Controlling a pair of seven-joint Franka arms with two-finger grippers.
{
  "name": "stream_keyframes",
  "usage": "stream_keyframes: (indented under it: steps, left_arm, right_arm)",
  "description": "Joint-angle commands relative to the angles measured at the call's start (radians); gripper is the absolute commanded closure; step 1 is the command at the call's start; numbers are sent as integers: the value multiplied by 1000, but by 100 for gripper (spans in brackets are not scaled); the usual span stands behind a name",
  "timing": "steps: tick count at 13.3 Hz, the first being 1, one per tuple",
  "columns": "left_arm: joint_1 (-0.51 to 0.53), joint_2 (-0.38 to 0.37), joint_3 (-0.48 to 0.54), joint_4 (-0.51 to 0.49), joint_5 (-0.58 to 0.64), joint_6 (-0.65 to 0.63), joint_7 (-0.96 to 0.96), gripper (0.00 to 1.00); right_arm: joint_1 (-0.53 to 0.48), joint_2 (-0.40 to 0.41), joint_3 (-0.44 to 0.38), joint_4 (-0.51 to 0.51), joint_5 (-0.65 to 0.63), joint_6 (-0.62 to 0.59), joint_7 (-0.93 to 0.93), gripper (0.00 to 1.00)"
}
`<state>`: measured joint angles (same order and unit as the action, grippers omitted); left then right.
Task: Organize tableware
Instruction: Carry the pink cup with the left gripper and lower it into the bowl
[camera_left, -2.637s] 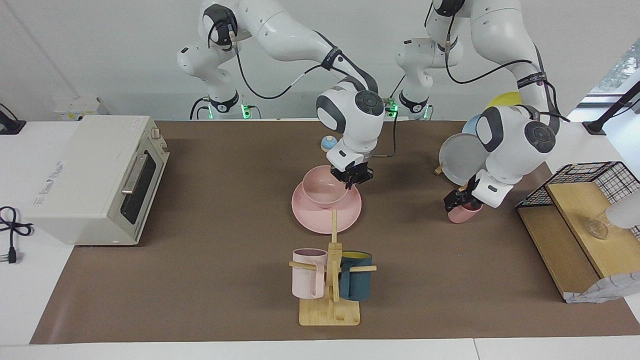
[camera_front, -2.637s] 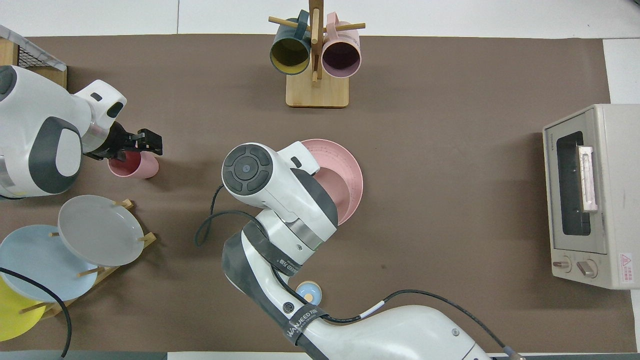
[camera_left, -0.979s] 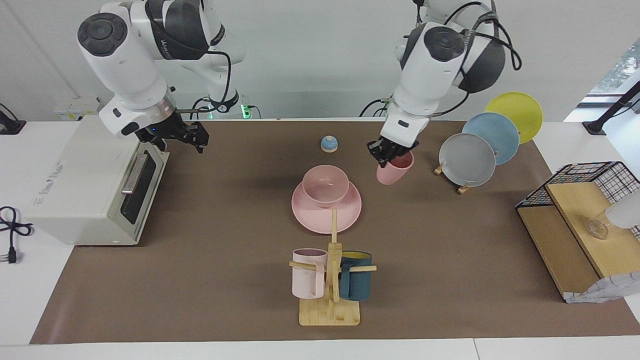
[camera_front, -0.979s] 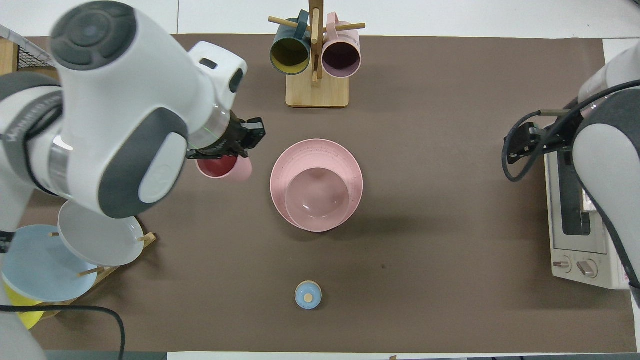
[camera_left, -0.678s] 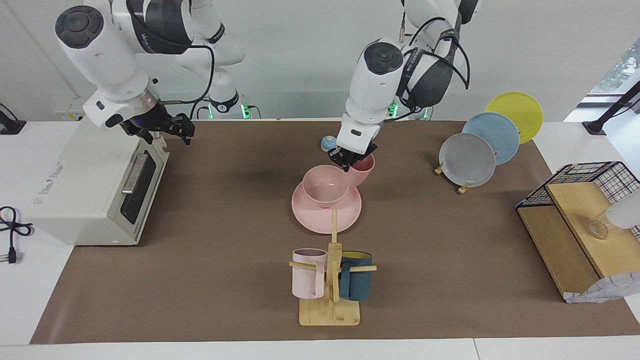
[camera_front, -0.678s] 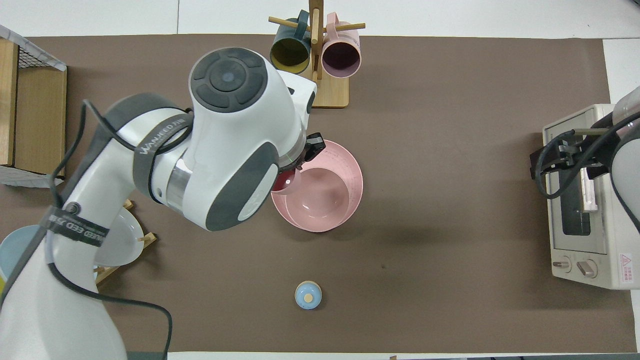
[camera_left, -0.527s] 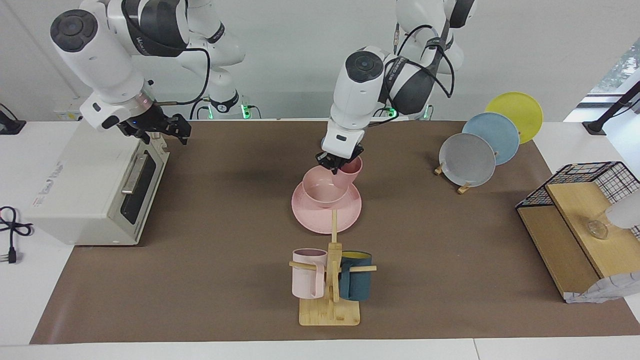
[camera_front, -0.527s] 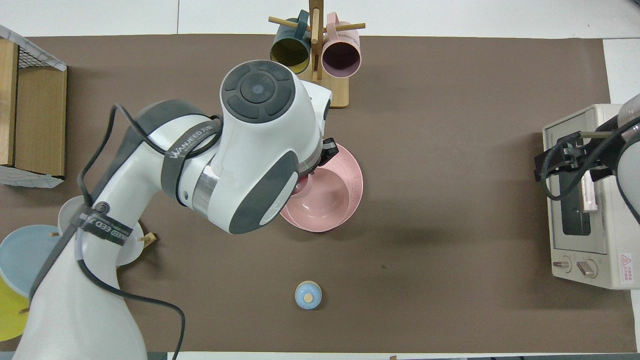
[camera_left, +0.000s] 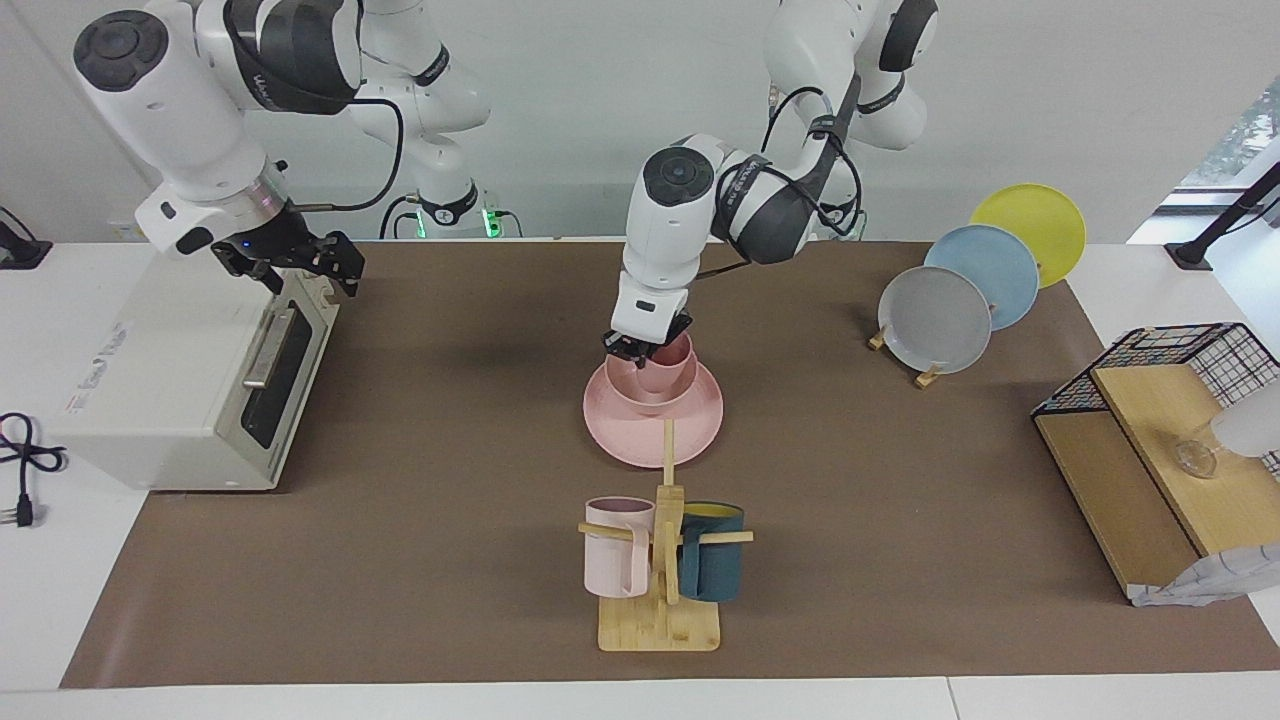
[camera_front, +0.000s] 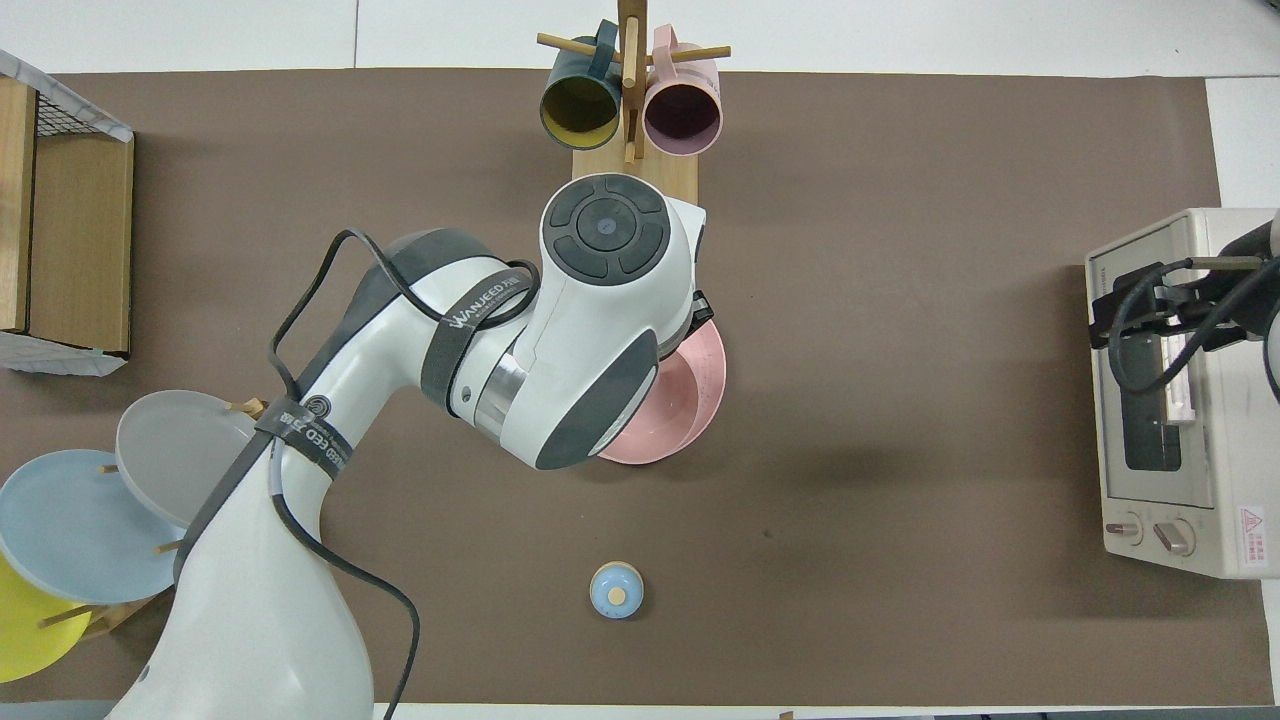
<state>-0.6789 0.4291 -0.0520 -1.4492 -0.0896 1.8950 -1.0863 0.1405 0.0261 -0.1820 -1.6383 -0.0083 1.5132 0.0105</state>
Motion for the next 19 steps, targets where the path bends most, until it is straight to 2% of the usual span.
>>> stream_keyframes:
  steps: [1, 12, 13, 14, 15, 16, 17, 19]
  left_arm:
    - [-22, -9, 17, -54, 21, 74, -41, 100]
    - [-30, -10, 18, -146, 39, 156, -41, 100]
    - [-31, -10, 18, -151, 50, 154, -40, 54]
    - [-31, -10, 17, -151, 62, 151, -38, 17]
    - [-31, -10, 17, -151, 64, 148, -38, 10]
    - [-31, -10, 17, -149, 64, 147, -37, 9]
    - [-31, -12, 17, -146, 64, 145, -35, 1]
    - [-21, -29, 18, -142, 65, 122, -27, 0]
  right_arm:
    - [2, -28, -14, -28, -9, 24, -21, 0]
    - [-39, -34, -28, -29, 1, 25, -30, 0]
    - [-42, -35, -25, -28, 1, 25, -30, 0]
    - [-42, -34, -25, -28, -1, 25, -30, 0]
    - [-42, -34, -24, -28, -1, 25, -30, 0]
    - [-48, -34, -19, -28, -1, 25, -30, 0]
    - [-52, -34, -10, -28, -1, 25, -30, 0]
    - [-59, -31, -8, -25, -1, 22, -32, 0]
